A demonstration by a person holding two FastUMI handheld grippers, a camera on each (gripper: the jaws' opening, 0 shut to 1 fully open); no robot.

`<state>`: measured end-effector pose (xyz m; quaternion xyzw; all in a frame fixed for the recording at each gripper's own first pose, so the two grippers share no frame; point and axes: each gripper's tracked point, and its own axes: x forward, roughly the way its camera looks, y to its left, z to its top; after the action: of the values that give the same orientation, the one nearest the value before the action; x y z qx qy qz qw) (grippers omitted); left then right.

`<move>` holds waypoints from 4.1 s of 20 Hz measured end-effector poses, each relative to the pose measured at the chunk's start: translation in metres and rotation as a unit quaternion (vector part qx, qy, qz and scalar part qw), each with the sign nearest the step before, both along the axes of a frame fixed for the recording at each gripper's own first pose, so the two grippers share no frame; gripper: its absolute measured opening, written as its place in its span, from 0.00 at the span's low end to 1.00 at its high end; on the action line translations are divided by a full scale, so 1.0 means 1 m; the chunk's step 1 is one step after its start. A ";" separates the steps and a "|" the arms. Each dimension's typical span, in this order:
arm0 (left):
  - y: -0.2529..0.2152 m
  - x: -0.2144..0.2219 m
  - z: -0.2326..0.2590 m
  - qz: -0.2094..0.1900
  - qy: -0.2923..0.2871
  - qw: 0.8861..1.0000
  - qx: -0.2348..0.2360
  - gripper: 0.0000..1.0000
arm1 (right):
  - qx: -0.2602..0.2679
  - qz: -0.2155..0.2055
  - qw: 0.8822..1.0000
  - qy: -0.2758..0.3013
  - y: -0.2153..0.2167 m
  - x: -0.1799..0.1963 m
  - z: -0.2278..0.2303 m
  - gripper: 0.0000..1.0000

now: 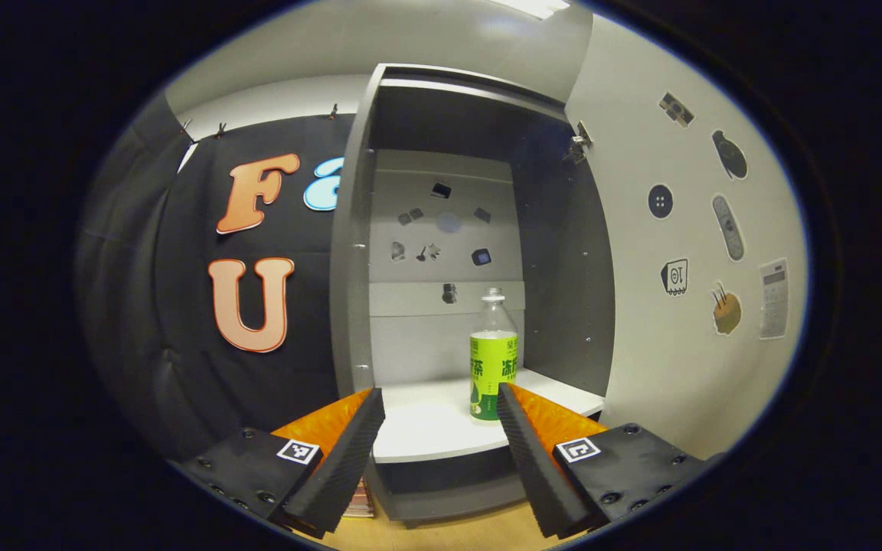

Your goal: Open the cabinet door with the right hand, grasp the bottle in the cabinet with the left hand and place it on the coaster, then close the cabinet door with the right hand.

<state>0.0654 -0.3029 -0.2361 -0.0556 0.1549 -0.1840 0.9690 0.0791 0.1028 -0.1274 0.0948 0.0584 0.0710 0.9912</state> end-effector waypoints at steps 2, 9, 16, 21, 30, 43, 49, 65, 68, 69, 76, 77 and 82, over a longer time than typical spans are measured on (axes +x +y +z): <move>-0.024 0.005 -0.010 -0.012 0.018 1.000 -0.005 0.94 | -0.004 -0.005 1.000 -0.003 -0.003 0.000 0.000 0.20; -0.089 0.047 -0.031 -0.026 0.021 0.999 0.002 0.96 | -0.014 -0.036 0.999 -0.010 -0.018 0.006 -0.001 0.20; -0.111 0.099 -0.058 0.009 0.033 0.999 0.002 0.96 | -0.044 -0.072 0.996 -0.022 -0.041 0.015 -0.001 0.19; -0.119 0.125 -0.064 0.014 0.035 0.999 -0.010 0.93 | -0.036 -0.102 0.994 -0.023 -0.050 0.014 -0.001 0.19; -0.114 0.128 -0.066 0.001 0.054 0.998 -0.015 0.82 | -0.034 -0.111 0.993 -0.026 -0.058 0.010 -0.002 0.15; -0.029 0.030 -0.018 -0.020 0.032 0.999 -0.011 0.80 | -0.014 -0.145 0.989 -0.001 -0.063 0.002 -0.007 0.28; 0.024 -0.012 -0.016 -0.001 0.011 1.000 0.009 0.78 | -0.023 -0.155 0.988 0.001 -0.068 0.002 -0.007 0.28; 0.123 -0.097 -0.089 0.062 0.016 0.997 0.040 0.80 | -0.019 -0.187 0.982 -0.018 -0.076 0.005 -0.001 0.49; 0.136 -0.114 -0.105 0.067 0.019 0.997 0.027 0.80 | -0.010 -0.185 0.982 -0.025 -0.074 0.007 0.002 0.49; 0.142 -0.119 -0.112 0.071 0.022 0.997 0.027 0.80 | -0.006 -0.185 0.982 -0.025 -0.074 0.007 0.001 0.49; 0.184 -0.159 -0.152 0.095 0.042 0.994 0.029 0.79 | 0.004 -0.186 0.982 -0.038 -0.075 0.012 0.004 0.49; 0.188 -0.164 -0.155 0.097 0.043 0.994 0.028 0.79 | 0.003 -0.188 0.981 -0.036 -0.076 0.012 0.003 0.49; 0.201 -0.193 -0.174 0.099 0.052 0.993 0.023 0.80 | 0.009 -0.188 0.982 -0.029 -0.075 0.011 0.001 0.57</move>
<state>-0.1281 -0.1014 -0.4099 -0.0578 0.2027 -0.0804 0.9742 0.0902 0.0275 -0.1265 0.1104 0.0099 -0.1136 0.9873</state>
